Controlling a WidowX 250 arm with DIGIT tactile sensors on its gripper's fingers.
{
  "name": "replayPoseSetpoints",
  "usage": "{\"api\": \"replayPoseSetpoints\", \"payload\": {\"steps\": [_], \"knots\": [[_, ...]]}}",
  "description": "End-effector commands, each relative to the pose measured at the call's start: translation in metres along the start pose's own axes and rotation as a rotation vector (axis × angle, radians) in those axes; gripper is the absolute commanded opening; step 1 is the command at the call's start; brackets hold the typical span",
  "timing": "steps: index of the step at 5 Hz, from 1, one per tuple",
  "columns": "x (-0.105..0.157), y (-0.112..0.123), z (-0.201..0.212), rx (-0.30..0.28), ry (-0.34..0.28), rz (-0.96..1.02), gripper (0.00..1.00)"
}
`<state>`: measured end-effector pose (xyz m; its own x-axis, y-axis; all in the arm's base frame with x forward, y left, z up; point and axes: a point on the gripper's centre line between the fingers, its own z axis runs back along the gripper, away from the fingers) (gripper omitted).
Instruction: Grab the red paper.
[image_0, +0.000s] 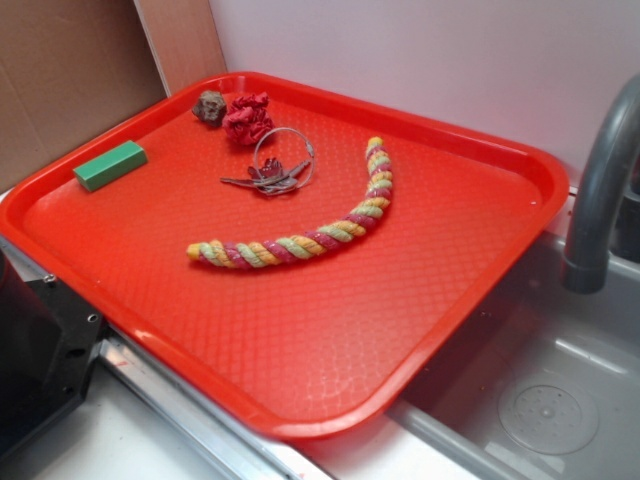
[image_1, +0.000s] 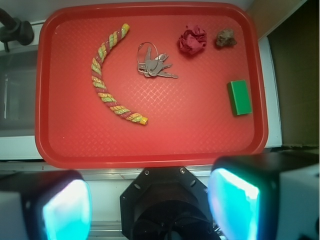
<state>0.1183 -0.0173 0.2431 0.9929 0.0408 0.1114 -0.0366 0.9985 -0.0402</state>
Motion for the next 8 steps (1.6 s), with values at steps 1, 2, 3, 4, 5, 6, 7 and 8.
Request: {"api": "replayPoseSetpoints", "payload": {"steps": [1, 2, 3, 4, 5, 6, 7, 8], "knots": [[0.000, 0.000, 0.000, 0.000, 0.000, 0.000, 1.00], [0.036, 0.034, -0.035, 0.046, -0.038, 0.027, 1.00], [0.071, 0.055, -0.057, 0.055, -0.076, 0.055, 1.00], [0.094, 0.077, -0.083, 0.051, -0.102, 0.083, 1.00], [0.109, 0.091, -0.105, 0.055, -0.096, 0.126, 1.00], [0.120, 0.107, -0.130, 0.077, -0.044, 0.175, 1.00], [0.125, 0.116, -0.151, 0.094, -0.010, 0.189, 1.00], [0.125, 0.110, -0.168, 0.094, 0.012, 0.179, 1.00]]}}
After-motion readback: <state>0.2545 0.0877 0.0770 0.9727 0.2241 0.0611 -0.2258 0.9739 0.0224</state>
